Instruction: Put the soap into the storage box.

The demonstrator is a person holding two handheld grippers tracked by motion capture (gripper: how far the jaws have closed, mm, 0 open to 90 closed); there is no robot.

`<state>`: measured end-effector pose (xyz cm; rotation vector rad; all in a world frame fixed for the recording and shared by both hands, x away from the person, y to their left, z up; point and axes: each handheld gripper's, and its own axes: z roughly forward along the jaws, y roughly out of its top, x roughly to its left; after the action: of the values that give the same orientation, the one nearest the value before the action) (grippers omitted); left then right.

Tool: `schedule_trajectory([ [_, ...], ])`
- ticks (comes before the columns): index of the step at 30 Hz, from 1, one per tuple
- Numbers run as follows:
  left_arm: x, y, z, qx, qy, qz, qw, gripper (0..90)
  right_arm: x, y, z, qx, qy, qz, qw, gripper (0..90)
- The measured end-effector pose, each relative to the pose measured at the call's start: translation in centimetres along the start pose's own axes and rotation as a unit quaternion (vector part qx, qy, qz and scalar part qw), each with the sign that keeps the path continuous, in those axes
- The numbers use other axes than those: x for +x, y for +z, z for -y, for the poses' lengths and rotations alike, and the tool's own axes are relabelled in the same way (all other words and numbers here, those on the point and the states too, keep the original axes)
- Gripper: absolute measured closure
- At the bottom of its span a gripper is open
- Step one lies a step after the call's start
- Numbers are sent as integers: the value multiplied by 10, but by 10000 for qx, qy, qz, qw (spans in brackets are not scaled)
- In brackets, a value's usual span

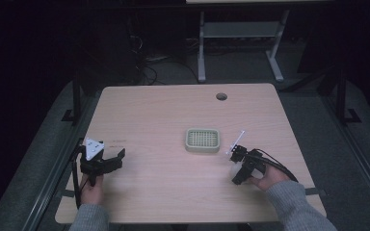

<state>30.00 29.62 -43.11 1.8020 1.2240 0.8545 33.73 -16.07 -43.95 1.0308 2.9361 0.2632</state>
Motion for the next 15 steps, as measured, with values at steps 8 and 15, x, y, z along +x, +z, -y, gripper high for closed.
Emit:
schedule_trajectory([
  [8,0,0,0,12,12,-30,10000,148,0,-1,0,-1,-77,-1,10000,225],
  [15,0,0,0,5,-2,-14,10000,148,-3,-6,3,-139,-6,-93,9999,226],
])
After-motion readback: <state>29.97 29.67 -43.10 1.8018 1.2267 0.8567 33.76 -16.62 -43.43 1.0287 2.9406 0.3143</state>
